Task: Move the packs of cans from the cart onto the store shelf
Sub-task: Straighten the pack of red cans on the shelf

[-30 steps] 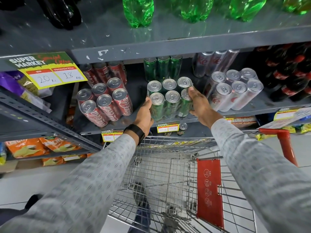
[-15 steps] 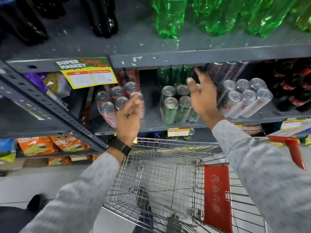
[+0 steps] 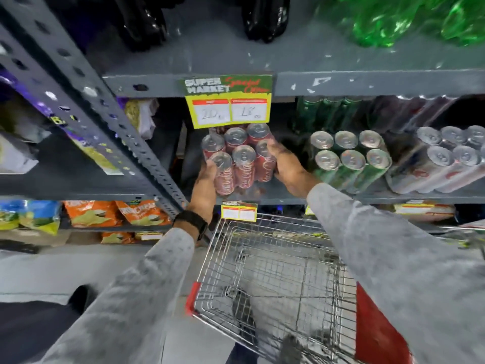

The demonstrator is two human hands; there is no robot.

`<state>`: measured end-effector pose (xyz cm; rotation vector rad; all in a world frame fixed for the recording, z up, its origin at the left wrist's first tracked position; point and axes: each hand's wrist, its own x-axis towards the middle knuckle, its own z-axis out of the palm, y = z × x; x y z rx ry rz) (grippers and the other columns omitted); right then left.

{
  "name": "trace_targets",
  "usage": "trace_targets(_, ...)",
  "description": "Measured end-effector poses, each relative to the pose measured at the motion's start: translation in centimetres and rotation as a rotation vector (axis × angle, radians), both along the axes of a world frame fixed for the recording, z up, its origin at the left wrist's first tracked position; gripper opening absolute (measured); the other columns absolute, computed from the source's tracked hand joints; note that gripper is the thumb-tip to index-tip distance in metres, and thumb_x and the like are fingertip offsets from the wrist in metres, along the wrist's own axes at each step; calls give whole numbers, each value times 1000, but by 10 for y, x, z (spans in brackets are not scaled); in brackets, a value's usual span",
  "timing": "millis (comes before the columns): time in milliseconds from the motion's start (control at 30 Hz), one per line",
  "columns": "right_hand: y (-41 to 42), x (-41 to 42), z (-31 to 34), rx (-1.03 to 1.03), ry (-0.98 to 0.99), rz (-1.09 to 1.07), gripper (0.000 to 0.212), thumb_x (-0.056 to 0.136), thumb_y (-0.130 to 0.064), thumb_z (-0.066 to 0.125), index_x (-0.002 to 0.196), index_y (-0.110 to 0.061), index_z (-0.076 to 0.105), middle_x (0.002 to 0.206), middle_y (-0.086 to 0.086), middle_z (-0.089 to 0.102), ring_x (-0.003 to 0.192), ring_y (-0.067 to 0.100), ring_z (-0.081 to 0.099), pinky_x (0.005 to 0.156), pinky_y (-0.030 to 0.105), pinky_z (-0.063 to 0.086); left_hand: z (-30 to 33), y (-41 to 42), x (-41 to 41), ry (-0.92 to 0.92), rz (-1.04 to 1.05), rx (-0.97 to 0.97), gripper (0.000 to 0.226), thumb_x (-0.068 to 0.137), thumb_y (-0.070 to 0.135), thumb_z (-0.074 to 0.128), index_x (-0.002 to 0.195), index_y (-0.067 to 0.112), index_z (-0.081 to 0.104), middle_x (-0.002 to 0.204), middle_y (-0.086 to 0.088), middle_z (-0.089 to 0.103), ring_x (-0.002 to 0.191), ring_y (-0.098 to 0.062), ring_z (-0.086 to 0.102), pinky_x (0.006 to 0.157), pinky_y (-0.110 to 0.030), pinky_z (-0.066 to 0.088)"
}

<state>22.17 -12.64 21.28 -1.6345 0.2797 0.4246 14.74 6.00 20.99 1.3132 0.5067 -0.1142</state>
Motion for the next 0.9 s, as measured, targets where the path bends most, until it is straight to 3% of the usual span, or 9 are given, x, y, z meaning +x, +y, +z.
trace_targets(100,5,-12,-4,-61,-4,-32,28,95,-56,52,102,-33,66,119,-1,70,108,18,66,105,43,48,1,7,2,-21,2,-32,52,109,39,40,153,13,49,154,-8,57,141,-24,56,123,-45,41)
trace_targets(200,10,-27,-6,-2,13,-62,47,95,-54,54,129,-24,65,132,4,70,119,23,66,111,49,47,1,16,5,-5,-2,-11,52,111,37,37,156,12,47,155,-10,57,136,-21,60,112,-37,51)
trace_targets(267,12,-35,-6,-1,17,-64,49,94,-56,55,132,-26,62,134,3,69,122,23,65,112,49,47,0,18,5,22,-20,-9,53,110,41,37,155,15,48,152,-8,60,127,-16,64,101,-27,53)
trace_targets(367,10,-38,-5,-28,18,-57,41,94,-60,53,128,-37,59,131,-3,68,120,21,65,111,49,47,-2,19,0,52,-22,-13,54,109,46,38,155,20,48,148,-3,62,125,-14,63,103,-28,49)
trace_targets(500,5,-36,-8,-16,18,-92,13,94,-59,55,96,-47,60,101,-19,68,102,9,66,109,46,49,-5,19,-1,64,-24,-9,52,107,49,41,150,22,52,122,8,71,104,0,66,81,-19,49)
trace_targets(700,7,-41,-9,17,17,-104,13,93,-59,57,95,-46,61,106,-13,70,113,18,67,107,46,50,-1,18,0,88,-21,-6,51,106,48,43,150,24,53,119,8,70,103,-1,66,81,-20,49)
trace_targets(900,6,-42,-10,26,9,-85,16,92,-60,56,96,-46,63,95,-22,73,98,6,71,93,36,55,3,18,-2,91,-29,-31,51,107,47,42,150,21,53,128,3,69,104,-3,66,82,-20,49)
